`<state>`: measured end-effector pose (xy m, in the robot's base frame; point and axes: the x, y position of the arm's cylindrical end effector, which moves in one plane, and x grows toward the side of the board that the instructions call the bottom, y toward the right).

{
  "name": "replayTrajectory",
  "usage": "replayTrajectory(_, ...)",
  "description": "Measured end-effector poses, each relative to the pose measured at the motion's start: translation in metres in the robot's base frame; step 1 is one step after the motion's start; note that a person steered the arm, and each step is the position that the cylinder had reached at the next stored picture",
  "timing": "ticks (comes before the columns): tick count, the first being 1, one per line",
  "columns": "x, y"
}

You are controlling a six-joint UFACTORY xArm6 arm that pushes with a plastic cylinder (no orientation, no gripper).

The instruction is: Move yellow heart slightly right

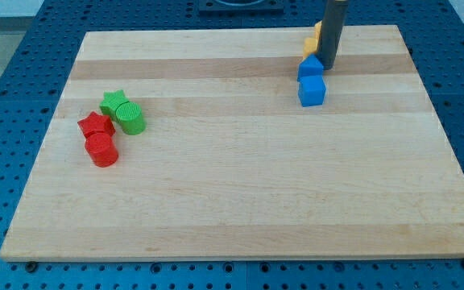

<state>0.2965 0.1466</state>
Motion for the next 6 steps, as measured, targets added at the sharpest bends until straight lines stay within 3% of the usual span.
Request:
replayTrajectory(1,0.014,0.015)
replayTrajectory(2,0.093,0.016)
replayTrajectory(3,0.145,-0.045)
replayTrajectory(4,0.132,-0.152)
replayTrajectory(5,0.051,-0.155)
replayTrajectory(6,0.002,-0.123)
